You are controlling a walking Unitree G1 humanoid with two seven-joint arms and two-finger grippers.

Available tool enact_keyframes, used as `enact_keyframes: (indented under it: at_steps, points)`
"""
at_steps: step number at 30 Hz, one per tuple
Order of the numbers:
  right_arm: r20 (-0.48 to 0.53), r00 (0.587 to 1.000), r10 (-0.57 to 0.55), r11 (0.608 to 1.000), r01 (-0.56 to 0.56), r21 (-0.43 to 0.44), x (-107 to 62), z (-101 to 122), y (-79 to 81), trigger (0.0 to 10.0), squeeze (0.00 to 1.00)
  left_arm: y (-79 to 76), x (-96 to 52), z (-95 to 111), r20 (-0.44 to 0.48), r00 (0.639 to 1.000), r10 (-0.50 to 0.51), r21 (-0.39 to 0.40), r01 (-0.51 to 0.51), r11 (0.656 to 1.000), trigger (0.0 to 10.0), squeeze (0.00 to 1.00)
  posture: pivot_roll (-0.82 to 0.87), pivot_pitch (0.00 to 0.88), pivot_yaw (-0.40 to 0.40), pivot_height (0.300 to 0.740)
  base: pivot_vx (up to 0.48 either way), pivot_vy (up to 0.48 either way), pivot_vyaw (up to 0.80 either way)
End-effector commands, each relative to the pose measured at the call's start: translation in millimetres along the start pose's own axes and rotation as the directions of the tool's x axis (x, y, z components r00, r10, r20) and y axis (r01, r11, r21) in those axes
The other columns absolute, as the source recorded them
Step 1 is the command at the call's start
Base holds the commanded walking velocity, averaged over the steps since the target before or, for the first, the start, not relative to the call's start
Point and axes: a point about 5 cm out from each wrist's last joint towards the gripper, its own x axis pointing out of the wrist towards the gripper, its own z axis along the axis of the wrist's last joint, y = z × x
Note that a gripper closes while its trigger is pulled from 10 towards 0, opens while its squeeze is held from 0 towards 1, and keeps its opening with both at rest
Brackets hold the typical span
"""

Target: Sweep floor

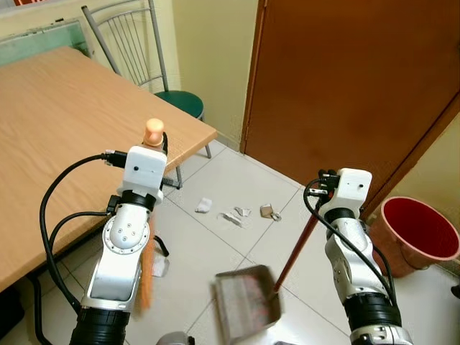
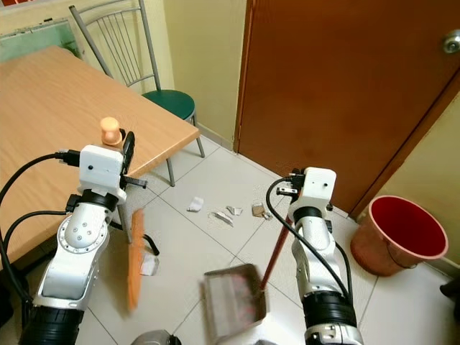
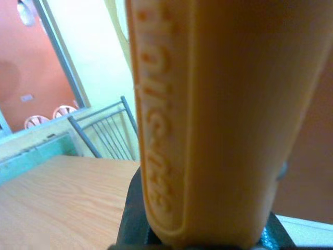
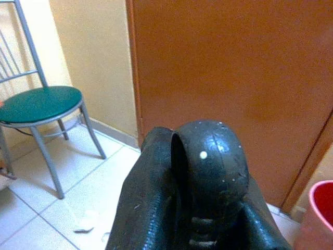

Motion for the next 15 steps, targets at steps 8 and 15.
enact_keyframes:
  at_steps: [8,15]
  points:
    - [0.041,0.999,0.005,1.000,-0.004,-0.026,-2.8,16.2,-13.5,10.0,0.00,24.9,5.1,-21.0,-0.022,0.996,0.086,0.048,-0.085,0.995,10.0,0.00,-0.04,0.067,-0.070,0.740,0.000,0.000,0.00]
    - [0.041,0.999,-0.003,0.998,0.005,-0.055,-7.8,21.8,-23.8,10.0,0.00,30.2,12.7,-40.9,-0.068,0.995,0.067,0.057,-0.064,0.996,10.0,0.00,-0.10,0.104,-0.083,0.740,0.000,0.000,0.00]
